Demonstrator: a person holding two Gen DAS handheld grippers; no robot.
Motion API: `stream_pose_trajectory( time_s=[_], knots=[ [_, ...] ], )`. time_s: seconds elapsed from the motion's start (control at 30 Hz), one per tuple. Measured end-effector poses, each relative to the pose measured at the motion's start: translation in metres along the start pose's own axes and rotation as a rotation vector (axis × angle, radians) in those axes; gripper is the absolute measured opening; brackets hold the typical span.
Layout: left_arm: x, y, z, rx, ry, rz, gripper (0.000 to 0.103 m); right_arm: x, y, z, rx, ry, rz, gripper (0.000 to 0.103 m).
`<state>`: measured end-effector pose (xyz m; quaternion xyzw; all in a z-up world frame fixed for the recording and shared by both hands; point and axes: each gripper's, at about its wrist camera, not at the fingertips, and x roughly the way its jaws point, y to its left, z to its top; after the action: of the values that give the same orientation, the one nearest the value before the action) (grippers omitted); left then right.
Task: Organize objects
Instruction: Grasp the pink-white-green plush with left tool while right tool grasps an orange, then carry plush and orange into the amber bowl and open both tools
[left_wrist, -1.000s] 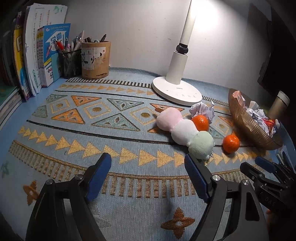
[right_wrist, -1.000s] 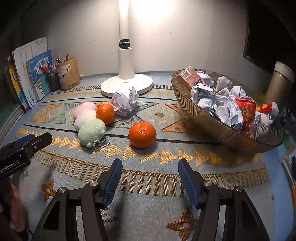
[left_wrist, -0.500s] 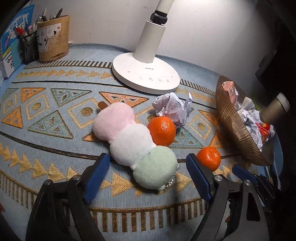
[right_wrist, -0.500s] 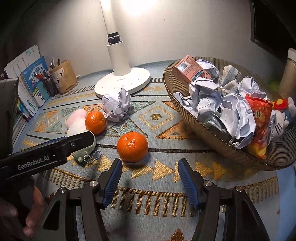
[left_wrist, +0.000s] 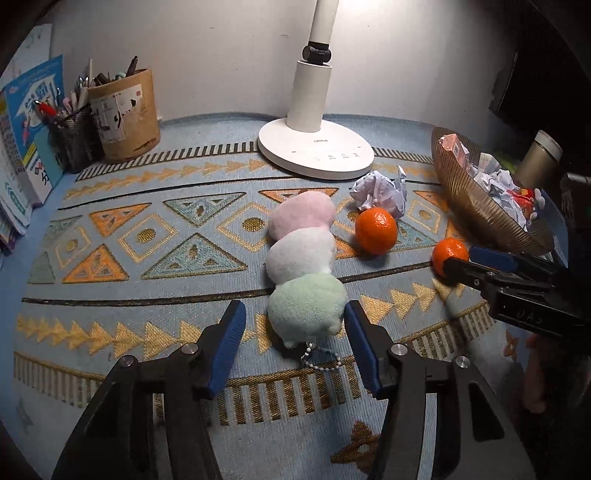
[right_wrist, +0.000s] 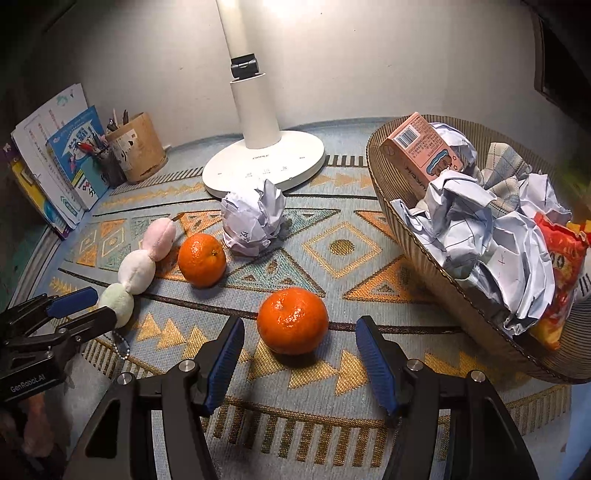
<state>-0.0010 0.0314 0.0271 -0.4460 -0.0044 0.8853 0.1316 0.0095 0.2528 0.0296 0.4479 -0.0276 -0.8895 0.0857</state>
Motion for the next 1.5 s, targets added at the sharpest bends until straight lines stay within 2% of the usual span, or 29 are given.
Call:
stream_pose_trajectory(
  time_s=[0.03,0.1,0.27,0.43,0.47,0.5,0.53,0.6,0.63,0.67,0.9,1.07,1.2,1.33,1.5],
  knots=[
    [0.0,-0.001,0.002,0.0,-0.004,-0.006,0.055,0.002,0.0,0.001,0.004,0.005,0.001,0.061],
    [0.003,-0.004,0.006,-0.008,-0.007,-0.022,0.081,0.005,-0.001,0.001,0.011,0.015,0.008,0.061],
    [0.024,-0.016,0.019,-0.036,-0.013,-0.022,0.084,0.008,-0.005,0.003,0.02,0.029,0.015,0.061],
    [0.039,-0.023,0.017,-0.011,0.005,0.0,0.082,0.012,-0.002,0.007,0.007,0.023,0.004,0.061],
    [0.041,-0.022,0.017,-0.014,0.007,0.002,0.074,0.013,-0.002,0.007,0.004,0.023,-0.002,0.061],
    [0.044,-0.021,0.016,-0.016,0.013,0.004,0.062,0.014,-0.001,0.007,0.0,0.02,-0.009,0.061],
    [0.048,-0.021,0.015,-0.018,0.024,0.006,0.056,0.014,0.0,0.007,-0.004,0.016,-0.016,0.061],
    [0.048,-0.021,0.014,-0.007,0.011,0.023,0.044,0.013,0.001,0.007,-0.015,0.01,-0.022,0.051],
    [0.047,-0.02,0.014,-0.01,0.008,0.022,0.043,0.013,0.002,0.007,-0.018,0.011,-0.014,0.043],
    [0.046,-0.018,0.013,-0.026,0.005,0.016,0.043,0.012,0.003,0.007,-0.019,0.011,-0.01,0.04],
    [0.017,-0.012,0.002,-0.073,-0.041,0.005,0.042,-0.018,0.015,-0.007,-0.039,-0.027,0.035,0.04],
    [-0.01,-0.029,0.008,-0.07,-0.092,-0.039,0.042,-0.058,0.006,-0.014,-0.006,-0.07,0.068,0.04],
    [-0.03,-0.061,0.028,-0.018,-0.146,-0.081,0.042,-0.108,-0.025,-0.001,0.065,-0.16,0.035,0.04],
    [-0.044,-0.109,0.061,0.068,-0.2,-0.126,0.042,-0.154,-0.067,0.02,0.137,-0.257,-0.071,0.04],
    [-0.04,-0.169,0.105,0.152,-0.246,-0.188,0.042,-0.181,-0.124,0.043,0.253,-0.317,-0.148,0.04]
  ],
)
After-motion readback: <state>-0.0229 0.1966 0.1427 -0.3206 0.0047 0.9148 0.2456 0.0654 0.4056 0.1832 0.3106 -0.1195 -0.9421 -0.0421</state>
